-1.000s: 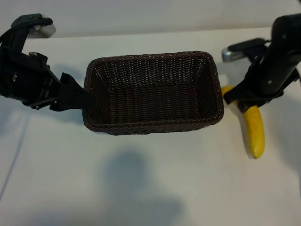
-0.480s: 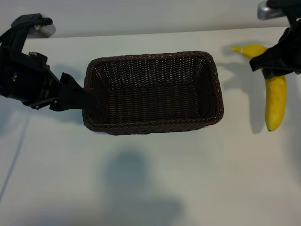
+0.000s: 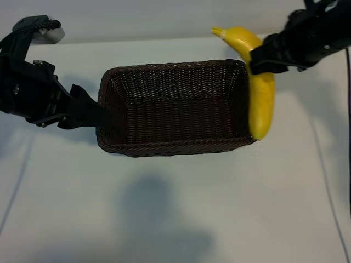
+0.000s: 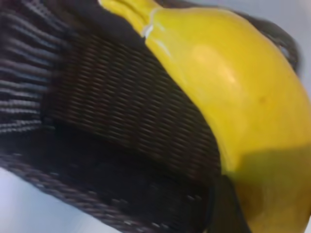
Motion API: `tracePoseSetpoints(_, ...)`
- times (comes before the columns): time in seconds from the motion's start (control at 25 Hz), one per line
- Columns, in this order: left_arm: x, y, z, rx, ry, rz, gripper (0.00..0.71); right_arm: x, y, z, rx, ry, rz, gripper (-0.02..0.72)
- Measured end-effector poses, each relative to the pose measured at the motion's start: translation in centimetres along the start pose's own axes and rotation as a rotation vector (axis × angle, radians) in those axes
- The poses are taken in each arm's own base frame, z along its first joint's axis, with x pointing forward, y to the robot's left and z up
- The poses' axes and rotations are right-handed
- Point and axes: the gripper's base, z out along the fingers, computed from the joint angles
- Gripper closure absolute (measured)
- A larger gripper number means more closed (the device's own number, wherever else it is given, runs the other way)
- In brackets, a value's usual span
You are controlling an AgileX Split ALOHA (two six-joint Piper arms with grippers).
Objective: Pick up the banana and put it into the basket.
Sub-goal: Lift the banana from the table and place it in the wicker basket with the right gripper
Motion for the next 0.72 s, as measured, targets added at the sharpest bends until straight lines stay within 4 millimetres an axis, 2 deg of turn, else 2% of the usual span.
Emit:
tracePoseSetpoints(0.16,0.0,0.0,0.0,0.000,0.000,0.000,0.100,0.0,1.3,1.1,-0.028,0.010,-0.025,0.285)
tracePoseSetpoints(0.44,0.0,0.0,0.0,0.001,0.000,-0.003,0.100,0.4,2.7,5.1,-0.090,0.042,-0.037,0.285)
tracePoseSetpoints(0.72,0.0,0.0,0.0,0.003,0.002,-0.003,0.100,-1.3,3.6,4.6,-0.128,-0.051,-0.100,0.285)
